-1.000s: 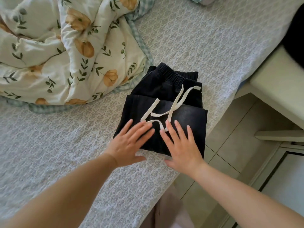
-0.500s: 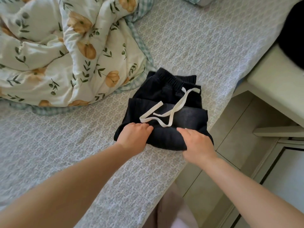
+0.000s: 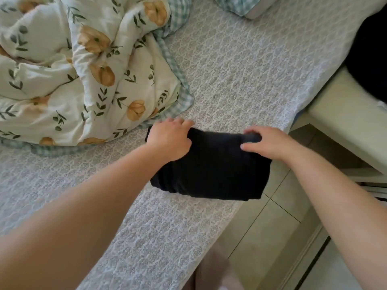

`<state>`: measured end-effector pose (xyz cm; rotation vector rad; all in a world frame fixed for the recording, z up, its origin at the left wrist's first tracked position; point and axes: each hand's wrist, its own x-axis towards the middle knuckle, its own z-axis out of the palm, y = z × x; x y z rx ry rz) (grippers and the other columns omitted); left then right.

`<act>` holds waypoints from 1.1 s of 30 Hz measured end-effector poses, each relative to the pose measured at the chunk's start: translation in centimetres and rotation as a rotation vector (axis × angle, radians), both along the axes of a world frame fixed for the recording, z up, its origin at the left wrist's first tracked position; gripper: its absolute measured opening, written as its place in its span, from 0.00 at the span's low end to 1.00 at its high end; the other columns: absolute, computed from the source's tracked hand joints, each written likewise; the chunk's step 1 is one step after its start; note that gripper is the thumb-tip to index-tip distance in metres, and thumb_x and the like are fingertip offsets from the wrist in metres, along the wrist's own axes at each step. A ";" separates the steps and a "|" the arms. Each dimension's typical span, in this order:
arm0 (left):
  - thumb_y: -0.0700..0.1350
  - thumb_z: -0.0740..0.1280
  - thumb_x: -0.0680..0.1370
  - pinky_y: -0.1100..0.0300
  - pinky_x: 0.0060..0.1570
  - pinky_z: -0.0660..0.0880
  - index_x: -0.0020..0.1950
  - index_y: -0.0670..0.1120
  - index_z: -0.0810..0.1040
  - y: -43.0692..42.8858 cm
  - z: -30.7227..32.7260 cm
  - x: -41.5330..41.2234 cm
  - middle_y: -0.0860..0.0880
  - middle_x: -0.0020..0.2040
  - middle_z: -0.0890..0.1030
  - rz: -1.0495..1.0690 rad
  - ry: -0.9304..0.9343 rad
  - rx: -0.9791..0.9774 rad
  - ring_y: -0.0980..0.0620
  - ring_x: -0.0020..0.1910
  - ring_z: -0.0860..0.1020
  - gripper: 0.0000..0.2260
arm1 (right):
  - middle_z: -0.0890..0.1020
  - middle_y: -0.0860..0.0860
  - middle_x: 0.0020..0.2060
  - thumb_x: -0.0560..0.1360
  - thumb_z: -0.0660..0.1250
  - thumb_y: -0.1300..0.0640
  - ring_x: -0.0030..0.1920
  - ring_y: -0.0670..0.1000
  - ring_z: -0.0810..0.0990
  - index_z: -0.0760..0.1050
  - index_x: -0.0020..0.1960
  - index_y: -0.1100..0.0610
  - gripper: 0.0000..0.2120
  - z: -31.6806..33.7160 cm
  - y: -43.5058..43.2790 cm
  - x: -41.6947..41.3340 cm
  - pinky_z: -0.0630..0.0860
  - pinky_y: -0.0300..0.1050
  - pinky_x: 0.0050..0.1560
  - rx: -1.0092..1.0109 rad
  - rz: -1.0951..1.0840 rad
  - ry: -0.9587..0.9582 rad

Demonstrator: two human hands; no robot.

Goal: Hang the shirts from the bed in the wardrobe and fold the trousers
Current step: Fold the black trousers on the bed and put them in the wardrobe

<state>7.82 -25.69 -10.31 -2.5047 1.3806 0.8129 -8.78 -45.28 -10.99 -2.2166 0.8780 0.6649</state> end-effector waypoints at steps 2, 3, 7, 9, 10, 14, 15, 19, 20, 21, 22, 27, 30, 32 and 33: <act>0.61 0.49 0.80 0.42 0.72 0.52 0.77 0.56 0.49 1.0 -2.6 -1.9 0.49 0.77 0.55 0.040 -0.034 -0.046 0.47 0.76 0.51 0.27 | 0.70 0.51 0.67 0.74 0.62 0.42 0.66 0.55 0.67 0.66 0.70 0.51 0.27 -2.1 1.6 -0.8 0.66 0.51 0.62 -0.331 -0.046 -0.142; 0.64 0.45 0.79 0.41 0.72 0.46 0.77 0.56 0.43 1.5 -4.0 -3.1 0.50 0.79 0.47 0.057 -0.011 -0.032 0.48 0.77 0.44 0.29 | 0.66 0.52 0.70 0.75 0.59 0.40 0.69 0.56 0.63 0.63 0.72 0.52 0.29 -2.9 3.1 -1.2 0.62 0.54 0.66 -0.432 -0.053 -0.175; 0.67 0.37 0.75 0.40 0.71 0.37 0.76 0.60 0.38 2.9 -8.0 -6.0 0.51 0.78 0.40 0.144 -0.055 -0.140 0.49 0.76 0.36 0.30 | 0.48 0.52 0.77 0.76 0.52 0.37 0.75 0.58 0.49 0.50 0.77 0.48 0.33 -6.4 8.2 -2.9 0.53 0.64 0.71 -0.400 -0.139 -0.077; 0.68 0.37 0.76 0.42 0.70 0.36 0.75 0.61 0.40 3.5 -9.4 -6.6 0.52 0.78 0.43 0.141 -0.111 -0.211 0.51 0.76 0.37 0.29 | 0.46 0.52 0.77 0.76 0.49 0.37 0.75 0.58 0.50 0.47 0.77 0.47 0.33 -8.2 9.6 -3.8 0.53 0.63 0.72 -0.417 -0.156 -0.062; 0.68 0.38 0.76 0.43 0.71 0.36 0.75 0.61 0.40 3.9 -10.2 -6.8 0.52 0.78 0.43 0.143 -0.124 -0.239 0.52 0.76 0.36 0.28 | 0.46 0.53 0.77 0.76 0.49 0.37 0.75 0.59 0.49 0.46 0.77 0.48 0.33 -8.9 9.9 -3.9 0.52 0.62 0.73 -0.430 -0.156 -0.074; 0.68 0.37 0.76 0.47 0.70 0.29 0.73 0.62 0.37 3.9 -10.7 -6.4 0.53 0.78 0.39 0.122 -0.111 -0.241 0.54 0.74 0.31 0.28 | 0.42 0.52 0.77 0.77 0.48 0.37 0.75 0.58 0.49 0.42 0.77 0.48 0.33 -9.6 9.4 -3.3 0.53 0.57 0.74 -0.381 -0.147 -0.066; 0.68 0.37 0.75 0.48 0.69 0.27 0.73 0.61 0.36 4.2 -10.3 -6.5 0.52 0.78 0.39 0.136 -0.135 -0.238 0.53 0.74 0.31 0.28 | 0.42 0.51 0.77 0.77 0.50 0.37 0.75 0.57 0.49 0.42 0.77 0.47 0.34 -9.2 9.4 -3.5 0.56 0.56 0.73 -0.335 -0.179 -0.076; 0.68 0.59 0.73 0.48 0.74 0.41 0.78 0.54 0.43 6.8 -8.2 -6.5 0.50 0.77 0.45 0.820 -0.050 -0.371 0.49 0.76 0.44 0.40 | 0.55 0.52 0.75 0.73 0.66 0.42 0.72 0.53 0.60 0.48 0.77 0.49 0.40 -7.3 8.4 -3.9 0.65 0.47 0.64 -0.117 -0.714 -0.283; 0.65 0.66 0.71 0.48 0.74 0.52 0.77 0.52 0.47 7.4 -7.8 -6.4 0.49 0.76 0.50 1.064 0.081 -0.420 0.47 0.75 0.51 0.43 | 0.62 0.52 0.72 0.72 0.68 0.42 0.69 0.53 0.66 0.53 0.76 0.52 0.39 -7.1 8.2 -3.9 0.66 0.44 0.59 -0.034 -0.858 -0.273; 0.63 0.70 0.70 0.49 0.70 0.61 0.77 0.50 0.51 7.8 -7.6 -6.2 0.47 0.74 0.57 1.258 0.228 -0.444 0.47 0.73 0.58 0.44 | 0.69 0.52 0.67 0.71 0.68 0.41 0.63 0.53 0.71 0.60 0.72 0.54 0.36 -7.0 8.1 -3.9 0.68 0.41 0.54 0.059 -0.950 -0.239; 0.61 0.72 0.69 0.51 0.64 0.68 0.76 0.48 0.55 8.0 -7.5 -6.0 0.47 0.71 0.64 1.372 0.360 -0.435 0.47 0.70 0.65 0.43 | 0.74 0.50 0.61 0.71 0.68 0.40 0.57 0.52 0.75 0.66 0.67 0.55 0.31 -7.0 8.0 -3.9 0.69 0.40 0.49 0.138 -0.987 -0.200; 0.62 0.73 0.67 0.57 0.49 0.73 0.63 0.49 0.73 8.4 -8.2 -4.3 0.55 0.50 0.78 1.400 0.581 -0.366 0.51 0.51 0.77 0.29 | 0.76 0.49 0.50 0.64 0.70 0.34 0.50 0.53 0.75 0.71 0.61 0.56 0.35 -6.8 6.6 -3.7 0.72 0.47 0.49 0.371 -1.049 -0.056; 0.65 0.74 0.64 0.57 0.51 0.75 0.58 0.51 0.73 8.3 -8.3 -3.1 0.55 0.47 0.78 1.447 0.714 -0.309 0.52 0.49 0.77 0.29 | 0.78 0.51 0.56 0.55 0.74 0.31 0.56 0.55 0.77 0.71 0.64 0.55 0.45 -6.6 5.9 -3.7 0.73 0.52 0.61 0.542 -1.035 0.028; 0.66 0.75 0.60 0.54 0.57 0.75 0.58 0.48 0.72 8.3 -8.1 -2.1 0.51 0.52 0.80 1.508 0.903 -0.225 0.50 0.53 0.79 0.35 | 0.81 0.51 0.54 0.49 0.75 0.32 0.54 0.54 0.79 0.74 0.59 0.52 0.43 -6.5 5.8 -3.8 0.75 0.52 0.60 0.661 -1.010 0.039; 0.66 0.76 0.57 0.54 0.56 0.75 0.60 0.46 0.73 8.5 -7.9 -1.7 0.50 0.54 0.81 1.513 1.004 -0.182 0.49 0.54 0.79 0.39 | 0.82 0.50 0.51 0.48 0.76 0.33 0.52 0.53 0.81 0.75 0.56 0.51 0.41 -6.5 5.8 -3.9 0.77 0.50 0.55 0.700 -0.999 0.042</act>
